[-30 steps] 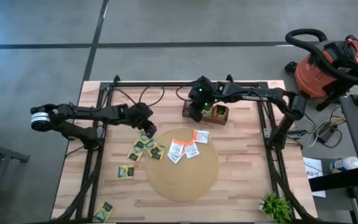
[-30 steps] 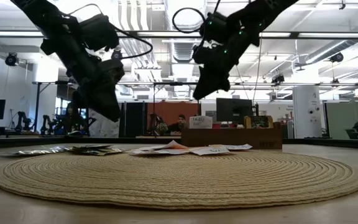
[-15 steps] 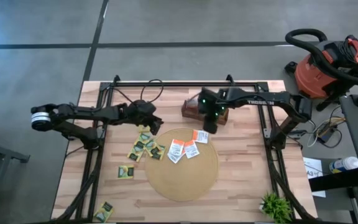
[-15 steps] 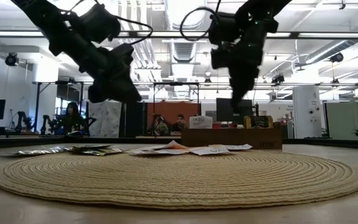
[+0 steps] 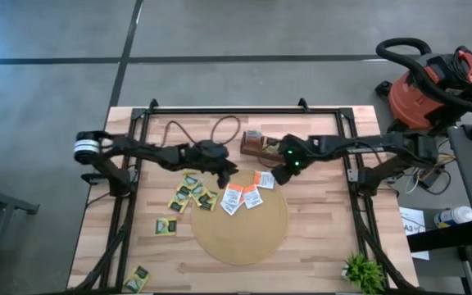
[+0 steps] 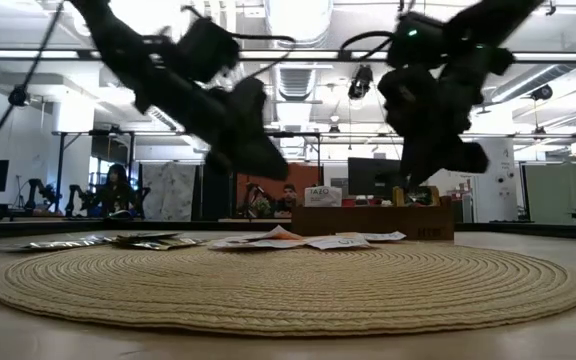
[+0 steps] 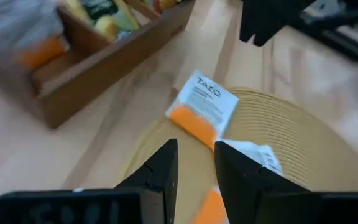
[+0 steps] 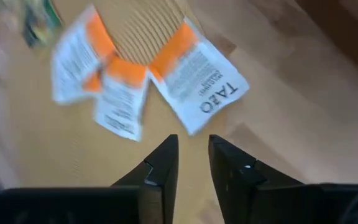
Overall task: Pick & Place Tea
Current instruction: Put the orange tea bag into the left section of the wooden organizer
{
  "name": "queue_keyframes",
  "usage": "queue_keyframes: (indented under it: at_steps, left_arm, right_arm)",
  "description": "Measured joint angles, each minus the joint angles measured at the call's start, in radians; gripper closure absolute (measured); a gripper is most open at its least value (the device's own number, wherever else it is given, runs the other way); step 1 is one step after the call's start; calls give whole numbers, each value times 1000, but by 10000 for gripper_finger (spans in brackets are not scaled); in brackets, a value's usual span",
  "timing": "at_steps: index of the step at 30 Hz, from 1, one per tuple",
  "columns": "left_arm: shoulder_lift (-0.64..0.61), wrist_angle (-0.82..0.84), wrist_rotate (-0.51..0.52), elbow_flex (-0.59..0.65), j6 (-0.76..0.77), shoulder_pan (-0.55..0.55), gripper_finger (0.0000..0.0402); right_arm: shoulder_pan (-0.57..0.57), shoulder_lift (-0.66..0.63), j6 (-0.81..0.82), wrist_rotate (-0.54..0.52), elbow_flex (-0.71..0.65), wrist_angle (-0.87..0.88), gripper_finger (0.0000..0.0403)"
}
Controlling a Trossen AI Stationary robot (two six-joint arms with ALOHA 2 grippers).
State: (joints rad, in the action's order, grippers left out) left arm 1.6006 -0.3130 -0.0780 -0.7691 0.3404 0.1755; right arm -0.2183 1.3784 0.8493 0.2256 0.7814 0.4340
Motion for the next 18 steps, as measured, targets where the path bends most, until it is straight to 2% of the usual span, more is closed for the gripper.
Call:
queue_keyframes:
  at_steps: [6,10,15,18]
  left_arm:
    - [188,8,-61,-194,-167,1,303]
    - [296,128,-139,-331,-250,1,303]
    - [385,322,-146,-463,-328,2,303]
    - [418,363,-146,-509,-371,2,303]
  right_arm:
    - [12,-118,297,-13,-193,-213,280]
    - [52,-119,433,-52,-273,-360,252]
    - [96,-85,497,-170,-308,-437,231]
    - [97,-54,489,-177,-307,-450,226]
